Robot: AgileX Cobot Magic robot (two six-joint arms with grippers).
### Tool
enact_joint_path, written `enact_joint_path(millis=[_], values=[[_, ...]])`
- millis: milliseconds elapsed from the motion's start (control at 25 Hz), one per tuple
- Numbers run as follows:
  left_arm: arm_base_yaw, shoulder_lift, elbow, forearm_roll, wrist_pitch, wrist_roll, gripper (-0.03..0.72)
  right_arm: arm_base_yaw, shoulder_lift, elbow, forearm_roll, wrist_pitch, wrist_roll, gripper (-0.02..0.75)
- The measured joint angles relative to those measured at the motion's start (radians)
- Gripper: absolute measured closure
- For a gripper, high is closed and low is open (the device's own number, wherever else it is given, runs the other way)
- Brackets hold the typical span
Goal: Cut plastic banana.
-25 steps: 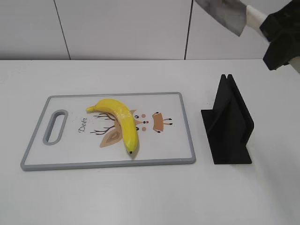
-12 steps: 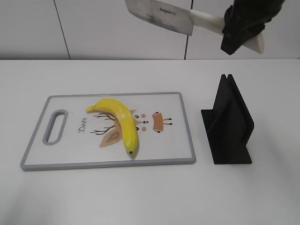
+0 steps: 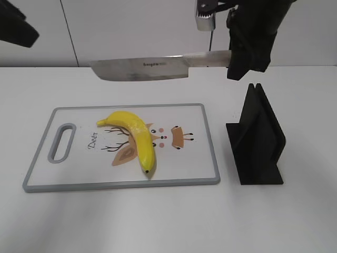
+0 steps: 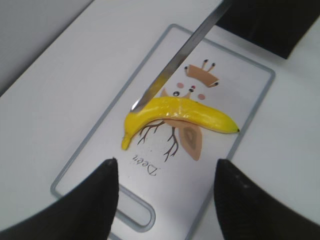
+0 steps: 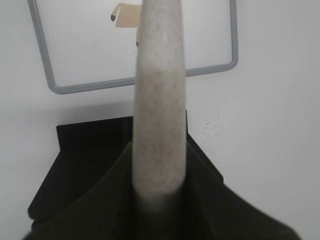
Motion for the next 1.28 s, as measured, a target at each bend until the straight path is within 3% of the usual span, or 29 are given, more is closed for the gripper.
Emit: enact_joint_path(millis=[160,400,640,760,960,1000,1280], values=[[-0.052,0.136,-0.094,-0.035,0.046,0.118,0.119,0.0,0.042,-0.002,0.04,-0.031,-0.121,0.57],[-0.169,0.286,-0.13,0.056,0.031,0.194,0.119,0.0,0.093,-0.006,0.091,-0.036,-0.18,0.57],[-0.19,0.404,-0.132,0.097,-0.022,0.199,0.136,0.0,0.101,-0.02,0.15,-0.04,-0.194,0.57],[-0.19,0.439,-0.132,0.101,-0.053,0.199,0.227,0.001,0.101,-0.02,0.165,-0.041,-0.206,0.57],[-0.191,0.466,-0.132,0.1,-0.093,0.201,0.592,0.001,0.101,-0.02,0.166,-0.057,-0.209,0.57],[-0.191,0.465,-0.132,0.1,-0.096,0.202,0.632,0.001,0.101,-0.02,0.166,-0.062,-0.209,0.57],[-0.191,0.482,-0.132,0.117,-0.112,0.216,0.673,0.0,0.131,-0.023,0.165,-0.092,-0.219,0.57]])
